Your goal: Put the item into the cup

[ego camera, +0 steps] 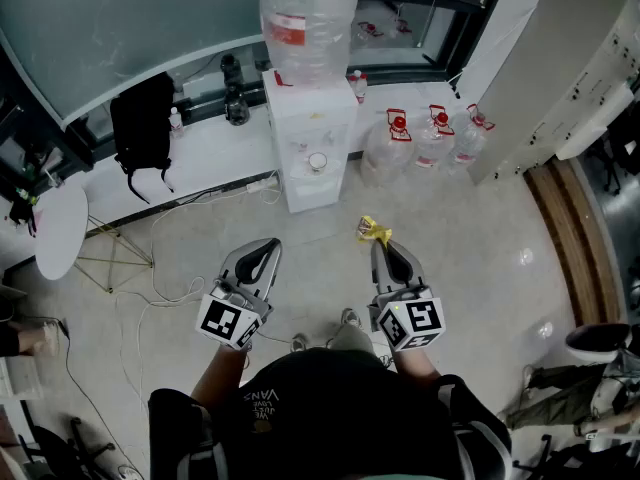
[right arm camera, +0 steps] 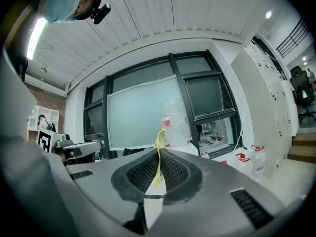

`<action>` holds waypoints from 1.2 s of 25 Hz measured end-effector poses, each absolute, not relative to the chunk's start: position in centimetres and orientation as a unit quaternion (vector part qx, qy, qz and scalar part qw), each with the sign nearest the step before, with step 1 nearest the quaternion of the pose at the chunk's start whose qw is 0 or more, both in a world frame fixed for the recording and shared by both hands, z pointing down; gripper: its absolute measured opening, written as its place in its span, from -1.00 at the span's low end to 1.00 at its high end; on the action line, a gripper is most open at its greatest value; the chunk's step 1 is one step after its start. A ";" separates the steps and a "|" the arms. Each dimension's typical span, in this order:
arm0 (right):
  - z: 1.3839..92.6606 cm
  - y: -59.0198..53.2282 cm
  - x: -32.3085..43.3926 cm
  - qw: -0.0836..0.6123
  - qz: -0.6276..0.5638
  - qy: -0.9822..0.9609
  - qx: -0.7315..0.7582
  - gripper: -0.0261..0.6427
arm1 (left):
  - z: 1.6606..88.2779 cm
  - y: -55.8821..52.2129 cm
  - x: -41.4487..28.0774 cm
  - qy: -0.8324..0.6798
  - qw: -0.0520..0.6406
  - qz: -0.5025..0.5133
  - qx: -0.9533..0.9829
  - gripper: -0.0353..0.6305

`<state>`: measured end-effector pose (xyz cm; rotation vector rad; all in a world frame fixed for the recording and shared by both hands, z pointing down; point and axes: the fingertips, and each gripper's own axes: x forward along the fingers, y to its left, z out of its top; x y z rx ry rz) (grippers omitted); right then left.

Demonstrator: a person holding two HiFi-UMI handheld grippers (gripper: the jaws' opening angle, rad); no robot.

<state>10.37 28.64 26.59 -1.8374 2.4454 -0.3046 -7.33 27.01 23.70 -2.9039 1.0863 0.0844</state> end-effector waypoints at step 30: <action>30.4 20.4 11.0 -0.011 -0.131 0.811 -0.570 -0.78 | 28.1 20.9 -5.3 0.353 -0.036 0.033 -0.934 -0.83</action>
